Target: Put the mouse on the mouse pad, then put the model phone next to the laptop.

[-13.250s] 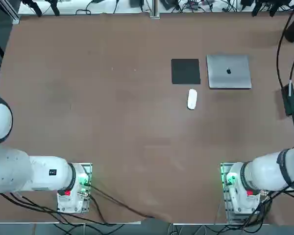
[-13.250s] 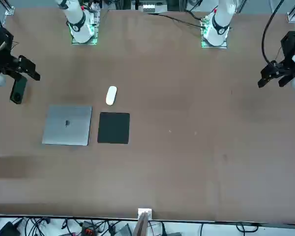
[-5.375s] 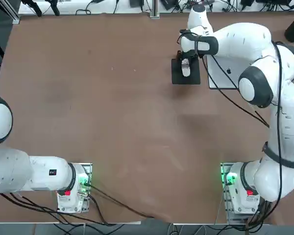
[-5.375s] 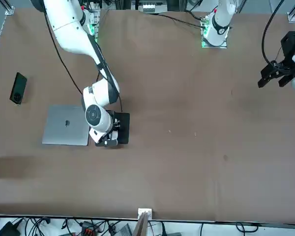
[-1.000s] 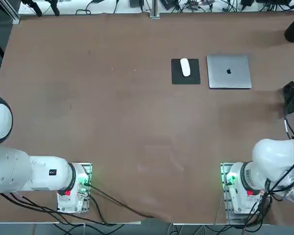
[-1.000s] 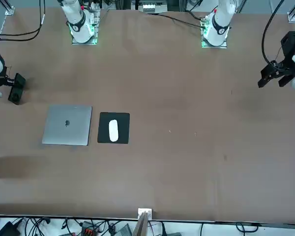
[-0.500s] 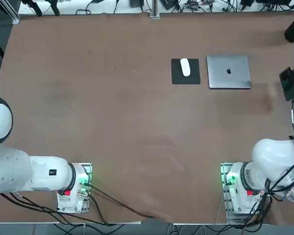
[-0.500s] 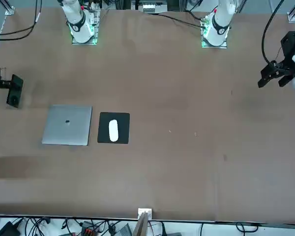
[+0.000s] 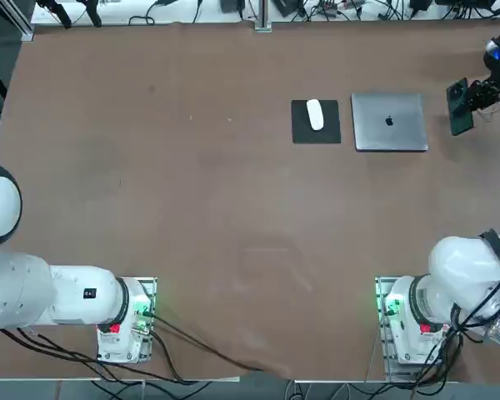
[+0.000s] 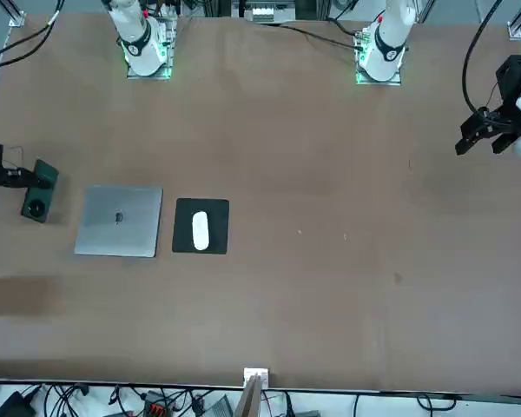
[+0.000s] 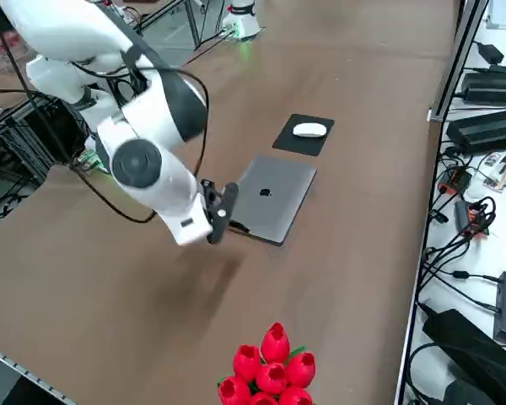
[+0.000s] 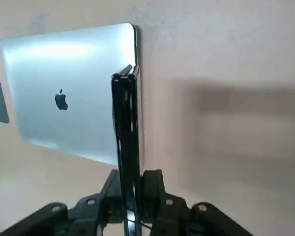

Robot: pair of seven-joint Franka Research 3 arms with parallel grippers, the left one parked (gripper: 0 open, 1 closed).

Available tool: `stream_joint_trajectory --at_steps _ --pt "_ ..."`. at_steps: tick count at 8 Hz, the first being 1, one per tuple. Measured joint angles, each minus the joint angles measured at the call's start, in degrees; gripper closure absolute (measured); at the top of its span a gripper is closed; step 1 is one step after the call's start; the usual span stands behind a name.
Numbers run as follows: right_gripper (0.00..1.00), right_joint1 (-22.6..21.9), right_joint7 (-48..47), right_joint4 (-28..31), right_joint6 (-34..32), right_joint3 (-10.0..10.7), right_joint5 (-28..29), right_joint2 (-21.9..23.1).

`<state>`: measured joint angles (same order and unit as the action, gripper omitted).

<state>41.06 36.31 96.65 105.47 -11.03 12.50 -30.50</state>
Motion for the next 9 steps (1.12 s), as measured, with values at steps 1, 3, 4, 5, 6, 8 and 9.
stream_joint_trajectory --at_steps 1,3,4,5,6,8,9 --pt "0.84 0.2 1.2 -2.7 -1.3 0.1 0.5 -3.5" --pt "0.84 0.8 3.5 -7.8 -3.6 0.2 0.7 -9.2" --pt "0.84 0.8 4.1 -8.9 -4.0 0.2 0.7 -10.6" --pt "0.84 0.8 4.2 -9.3 -4.2 0.1 0.7 -11.0" --pt "0.84 0.8 4.2 -9.4 -4.5 0.1 0.7 -11.1" --pt "0.84 0.8 4.6 -9.4 -4.8 0.1 0.7 -11.3" --pt "0.84 0.8 5.3 -9.4 -4.9 0.1 0.6 -11.8"
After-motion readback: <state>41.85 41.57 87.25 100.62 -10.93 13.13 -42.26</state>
